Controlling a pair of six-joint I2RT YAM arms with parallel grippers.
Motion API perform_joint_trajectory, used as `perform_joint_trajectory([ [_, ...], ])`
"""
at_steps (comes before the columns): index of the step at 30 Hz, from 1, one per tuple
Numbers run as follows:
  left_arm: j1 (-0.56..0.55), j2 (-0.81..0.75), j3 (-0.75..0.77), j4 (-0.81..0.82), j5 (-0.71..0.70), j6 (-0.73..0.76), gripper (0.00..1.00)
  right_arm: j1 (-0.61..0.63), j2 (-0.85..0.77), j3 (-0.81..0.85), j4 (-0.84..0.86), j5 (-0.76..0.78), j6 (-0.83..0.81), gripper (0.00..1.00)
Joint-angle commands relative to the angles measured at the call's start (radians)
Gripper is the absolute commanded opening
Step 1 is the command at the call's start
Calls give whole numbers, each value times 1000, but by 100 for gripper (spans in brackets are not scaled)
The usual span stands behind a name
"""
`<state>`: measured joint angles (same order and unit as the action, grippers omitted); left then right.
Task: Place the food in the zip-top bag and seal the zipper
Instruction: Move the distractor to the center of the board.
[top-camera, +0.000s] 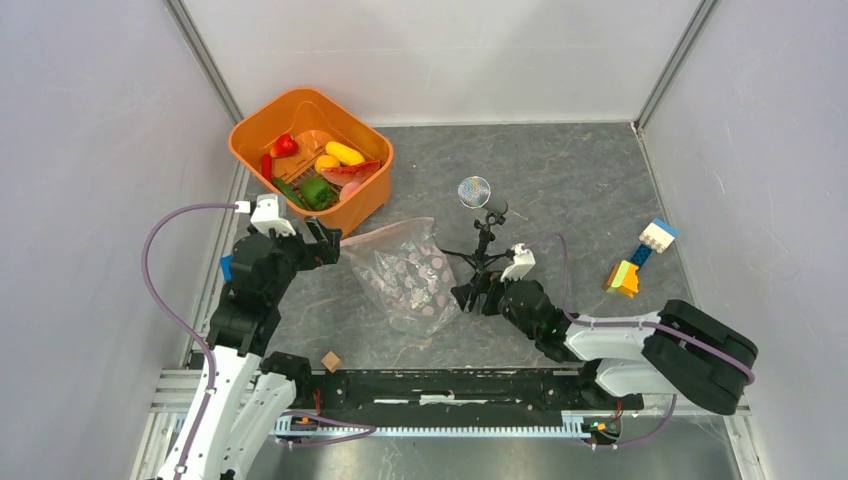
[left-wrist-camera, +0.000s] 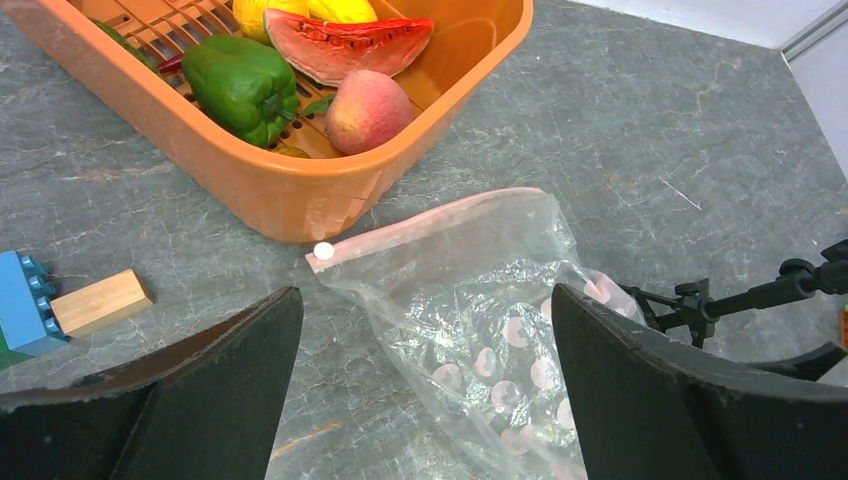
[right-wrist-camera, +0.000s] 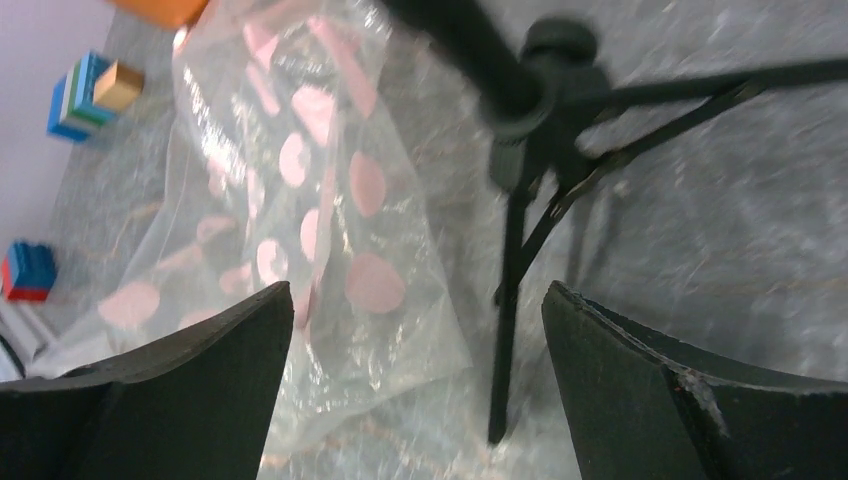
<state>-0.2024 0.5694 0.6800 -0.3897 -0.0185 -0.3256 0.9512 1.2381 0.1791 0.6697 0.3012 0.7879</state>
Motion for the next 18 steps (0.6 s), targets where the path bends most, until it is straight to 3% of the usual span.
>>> perform_joint_trajectory([
  [1, 4, 1, -7, 20, 14, -26, 100, -105, 71, 54, 145, -4, 10, 98],
  [11, 4, 1, -12, 26, 41, -18, 100, -297, 271, 183, 249, -101, -42, 98],
  [15, 4, 0, -15, 26, 40, -15, 100, -343, 389, 297, 182, -71, -36, 98],
  [18, 4, 2, -17, 25, 44, -17, 100, -386, 471, 338, 251, -60, -25, 98],
])
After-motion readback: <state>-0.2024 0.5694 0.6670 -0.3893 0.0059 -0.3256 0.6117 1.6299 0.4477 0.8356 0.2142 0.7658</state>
